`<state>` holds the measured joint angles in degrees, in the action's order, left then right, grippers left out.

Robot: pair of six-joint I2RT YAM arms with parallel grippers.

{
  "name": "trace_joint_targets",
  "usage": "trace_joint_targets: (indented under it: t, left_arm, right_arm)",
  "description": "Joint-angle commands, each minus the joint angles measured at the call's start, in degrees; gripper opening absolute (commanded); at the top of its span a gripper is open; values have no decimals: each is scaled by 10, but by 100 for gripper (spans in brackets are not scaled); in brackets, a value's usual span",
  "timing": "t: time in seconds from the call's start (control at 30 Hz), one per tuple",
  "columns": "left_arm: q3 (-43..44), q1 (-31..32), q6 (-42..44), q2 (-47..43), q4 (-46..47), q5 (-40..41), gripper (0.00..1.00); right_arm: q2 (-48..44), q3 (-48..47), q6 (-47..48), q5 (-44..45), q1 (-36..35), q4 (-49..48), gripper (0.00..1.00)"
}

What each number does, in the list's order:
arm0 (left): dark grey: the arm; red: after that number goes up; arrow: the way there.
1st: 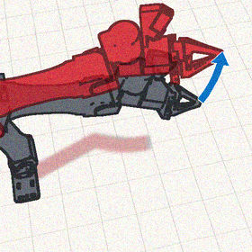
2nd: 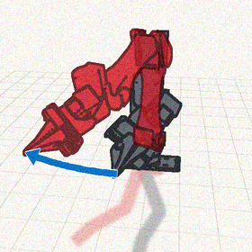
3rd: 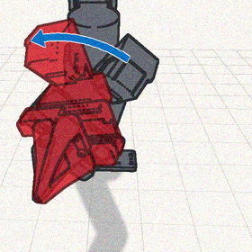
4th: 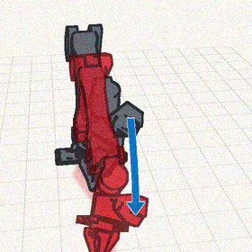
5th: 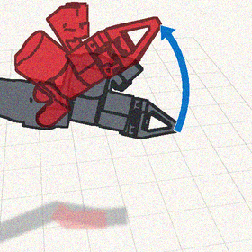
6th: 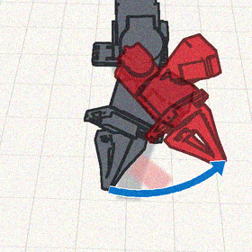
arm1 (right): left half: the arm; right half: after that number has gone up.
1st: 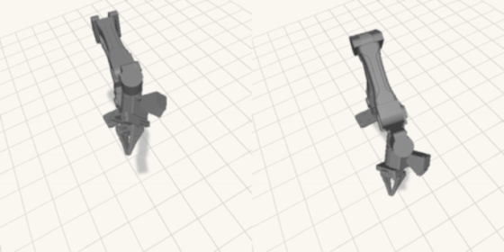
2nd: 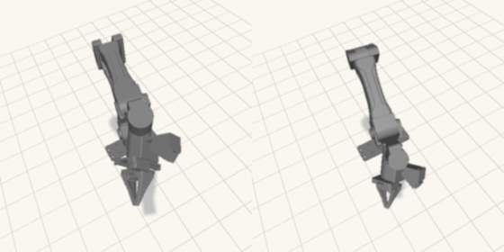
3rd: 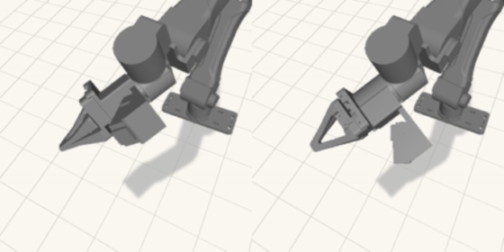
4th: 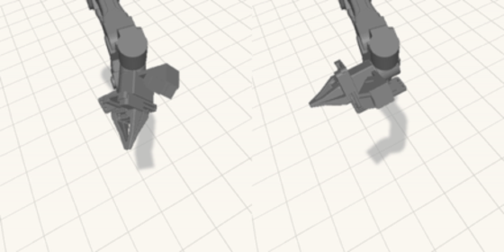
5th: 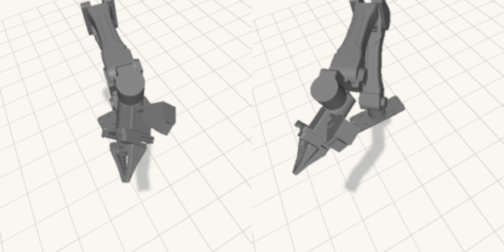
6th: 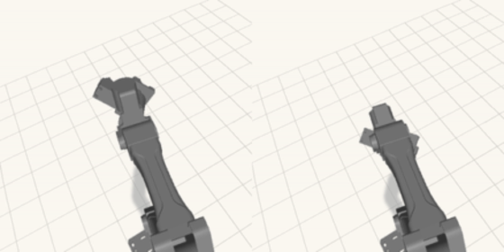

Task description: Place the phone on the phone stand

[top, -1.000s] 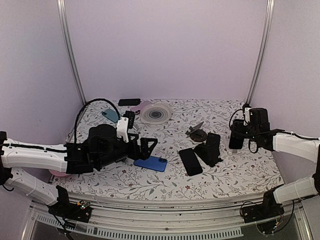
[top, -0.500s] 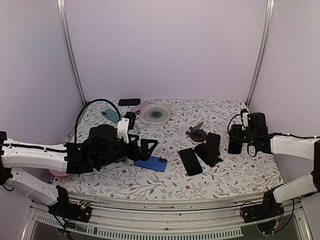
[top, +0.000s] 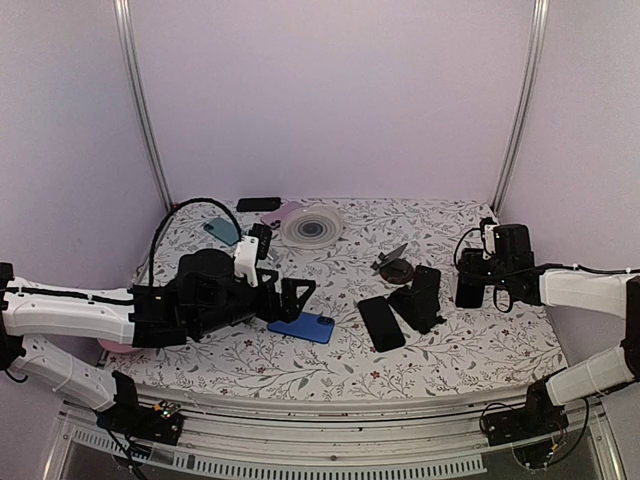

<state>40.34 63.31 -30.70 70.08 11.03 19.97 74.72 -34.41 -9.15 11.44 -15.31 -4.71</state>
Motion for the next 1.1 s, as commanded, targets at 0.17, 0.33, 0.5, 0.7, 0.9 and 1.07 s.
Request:
trace_joint_targets:
  t: [0.17, 0.33, 0.5, 0.7, 0.9, 1.07]
  left_arm:
    - [12, -8, 1, -2, -7, -2, 97]
    - [12, -7, 0, -2, -7, -2, 97]
    - [13, -7, 1, -2, -6, -4, 97]
    - [15, -8, 2, -1, -5, -5, 97]
    - [18, -7, 3, 2, -5, -6, 97]
    - [18, -8, 2, 5, -2, -6, 97]
  right_arm:
    - [-3, -21, -24, 6, 2, 38, 86]
    - [-15, -22, -29, 6, 2, 46, 99]
    - [-22, -32, -32, 5, 2, 61, 99]
    - [-35, -41, -34, 6, 2, 79, 99]
    - [-49, -47, -35, 4, 2, 92, 99]
    - [-63, -49, -35, 4, 2, 102, 99]
